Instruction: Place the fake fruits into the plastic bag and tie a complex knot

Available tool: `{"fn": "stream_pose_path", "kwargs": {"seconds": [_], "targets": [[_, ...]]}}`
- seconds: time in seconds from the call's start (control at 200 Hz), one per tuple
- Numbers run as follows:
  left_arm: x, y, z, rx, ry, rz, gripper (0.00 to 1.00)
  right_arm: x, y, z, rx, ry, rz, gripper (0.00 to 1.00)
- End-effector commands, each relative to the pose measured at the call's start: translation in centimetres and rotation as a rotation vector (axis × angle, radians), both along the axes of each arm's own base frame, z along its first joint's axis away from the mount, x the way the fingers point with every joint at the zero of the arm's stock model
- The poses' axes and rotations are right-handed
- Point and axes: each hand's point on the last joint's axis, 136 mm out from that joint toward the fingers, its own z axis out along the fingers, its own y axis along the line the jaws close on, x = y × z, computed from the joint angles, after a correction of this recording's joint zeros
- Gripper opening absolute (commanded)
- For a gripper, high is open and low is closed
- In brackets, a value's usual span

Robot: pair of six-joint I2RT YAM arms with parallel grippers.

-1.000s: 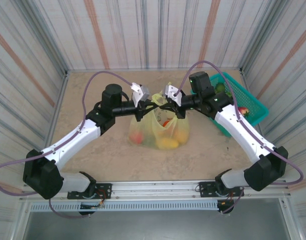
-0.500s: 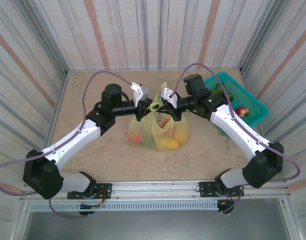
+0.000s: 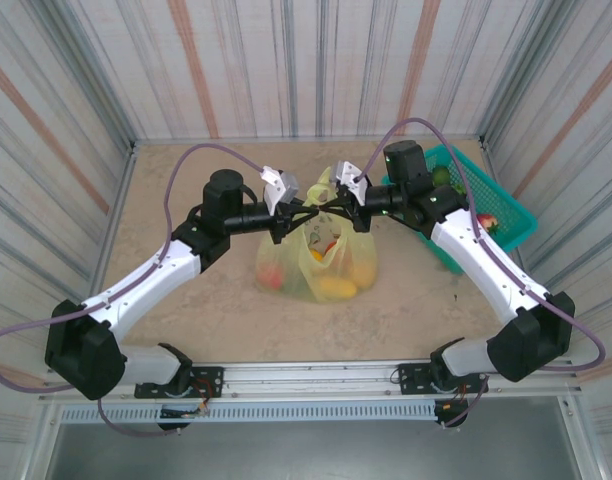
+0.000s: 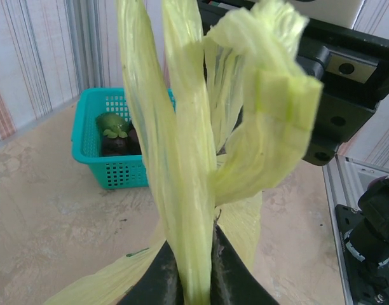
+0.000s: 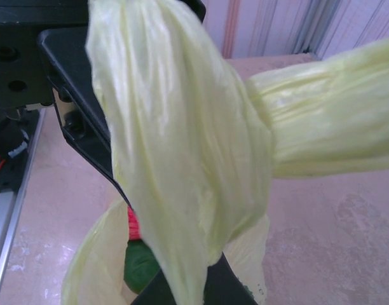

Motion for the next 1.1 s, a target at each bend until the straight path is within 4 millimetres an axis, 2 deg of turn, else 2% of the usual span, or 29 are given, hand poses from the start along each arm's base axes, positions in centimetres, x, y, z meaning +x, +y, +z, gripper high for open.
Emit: {"fn": "stream_pose_path", "kwargs": {"seconds": [0.0, 0.25, 0.431, 0.696, 0.812, 1.092], "targets": [[-0.5, 0.0, 1.0, -0.019, -0.024, -0.014, 0.18, -1.5, 0.8, -0.6, -0.005, 0.043, 0.065, 0.0], [-1.1, -0.1, 1.5, -0.048, -0.026, -0.041, 0.25, -2.2, 1.3, -1.6, -0.025, 0.06, 0.094, 0.0], [-1.6, -0.4, 1.8, -0.072, -0.023, -0.08, 0.31, -1.8, 1.3, -2.0, -0.033, 0.061, 0.082, 0.0], [-1.7, -0.8, 2.2, -0.089, -0.023, -0.094, 0.32, -2.2, 2.0, -2.3, -0.021, 0.08, 0.104, 0.0], [-1.7, -1.0, 2.4, -0.102, -0.021, -0.1, 0.3, -2.4, 2.4, -2.5, -0.021, 0.088, 0.115, 0.0], [-2.0, -1.1, 2.2, -0.103, -0.021, -0.111, 0.17, -2.7, 3.0, -2.7, -0.01, 0.095, 0.119, 0.0]]}}
